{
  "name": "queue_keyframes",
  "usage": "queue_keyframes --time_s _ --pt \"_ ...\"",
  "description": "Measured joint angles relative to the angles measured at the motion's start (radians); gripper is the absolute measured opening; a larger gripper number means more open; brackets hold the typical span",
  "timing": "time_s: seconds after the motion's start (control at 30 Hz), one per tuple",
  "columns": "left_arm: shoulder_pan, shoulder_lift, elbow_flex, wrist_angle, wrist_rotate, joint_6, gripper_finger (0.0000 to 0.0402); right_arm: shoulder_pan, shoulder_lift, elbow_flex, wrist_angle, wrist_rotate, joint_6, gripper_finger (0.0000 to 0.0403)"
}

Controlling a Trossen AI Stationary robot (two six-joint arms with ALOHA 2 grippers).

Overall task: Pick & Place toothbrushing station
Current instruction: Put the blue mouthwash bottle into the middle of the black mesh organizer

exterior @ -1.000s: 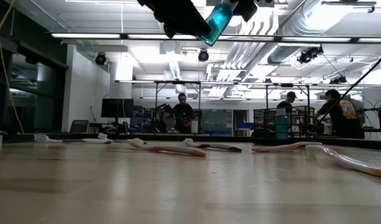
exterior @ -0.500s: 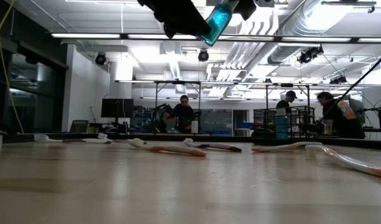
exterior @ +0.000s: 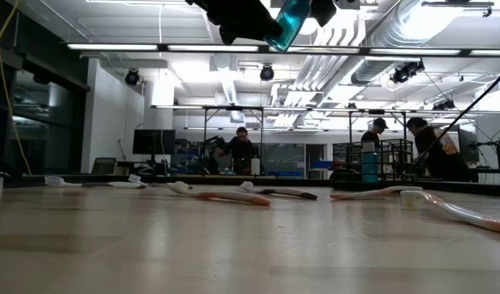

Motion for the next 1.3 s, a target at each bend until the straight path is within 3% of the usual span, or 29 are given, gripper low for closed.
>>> queue_keyframes --time_s 0.6,1.1,1.3 --pt "0.000 0.000 0.000 0.017 0.001 0.008 0.0065 0.000 0.000 0.000 0.003 0.024 -0.002 0.0189" --pt "0.000 0.000 0.000 0.010 0.000 -0.001 0.0065 0.000 0.000 0.000 0.003 0.028 -0.006 0.0089" --pt "0.000 0.000 0.000 0.010 0.000 0.018 0.0085 0.000 0.000 0.000 0.003 0.028 -0.003 0.0101"
